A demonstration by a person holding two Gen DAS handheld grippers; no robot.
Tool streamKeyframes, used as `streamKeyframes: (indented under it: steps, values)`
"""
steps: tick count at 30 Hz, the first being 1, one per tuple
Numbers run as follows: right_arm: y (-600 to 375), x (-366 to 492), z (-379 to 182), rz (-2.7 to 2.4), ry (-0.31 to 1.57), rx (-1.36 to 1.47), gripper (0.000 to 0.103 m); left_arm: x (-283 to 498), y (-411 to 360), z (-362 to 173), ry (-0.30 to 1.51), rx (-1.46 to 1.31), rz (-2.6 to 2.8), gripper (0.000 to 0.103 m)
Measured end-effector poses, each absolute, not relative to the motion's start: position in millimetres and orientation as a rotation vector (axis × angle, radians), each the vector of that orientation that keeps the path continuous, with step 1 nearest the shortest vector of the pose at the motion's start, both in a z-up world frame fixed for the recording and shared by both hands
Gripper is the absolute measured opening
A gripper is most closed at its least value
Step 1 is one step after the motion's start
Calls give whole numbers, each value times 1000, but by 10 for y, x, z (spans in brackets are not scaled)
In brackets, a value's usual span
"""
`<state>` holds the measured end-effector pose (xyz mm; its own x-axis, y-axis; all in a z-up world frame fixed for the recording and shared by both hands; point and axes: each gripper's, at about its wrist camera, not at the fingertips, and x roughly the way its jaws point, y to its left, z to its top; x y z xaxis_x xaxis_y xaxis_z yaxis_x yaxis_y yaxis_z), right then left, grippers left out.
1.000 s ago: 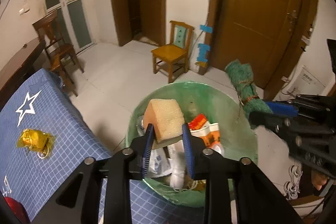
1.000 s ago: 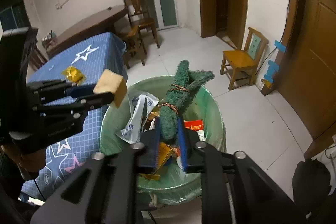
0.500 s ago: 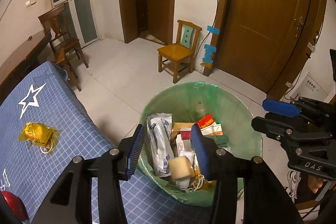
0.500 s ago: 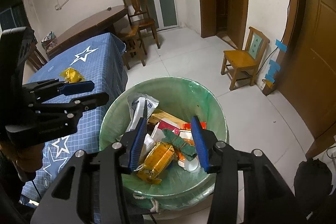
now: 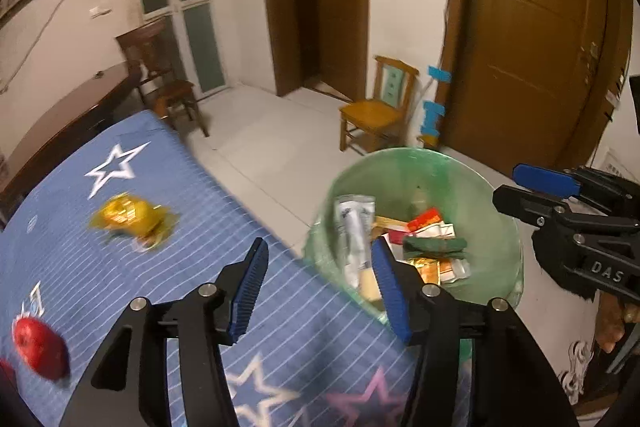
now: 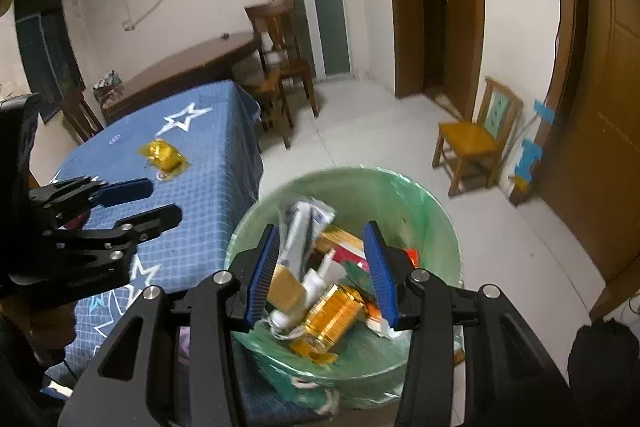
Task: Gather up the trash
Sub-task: 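Move both open tools back over the table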
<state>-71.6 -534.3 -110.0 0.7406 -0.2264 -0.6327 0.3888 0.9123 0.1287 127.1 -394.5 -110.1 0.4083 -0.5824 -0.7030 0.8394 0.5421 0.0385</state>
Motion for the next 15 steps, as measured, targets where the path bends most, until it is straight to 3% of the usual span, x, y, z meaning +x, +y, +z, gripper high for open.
streamKeyframes:
  steps: [3, 5, 9, 15]
  values:
    - [-5152, -699, -1055, -319, 603, 248, 43, 1328, -3560, -992, 697, 360, -898, 59]
    - [-5057, -683, -1043, -297, 580, 256, 50, 1359, -3278, -909, 691, 323, -882, 59]
    - [-4751, -557, -1095, -202, 570, 295, 53, 1491, -2614, -765, 688, 259, -861, 72]
    - [-4246, -262, -1246, -20, 620, 380, 59, 1816, -1550, -819, 709, 226, -843, 77]
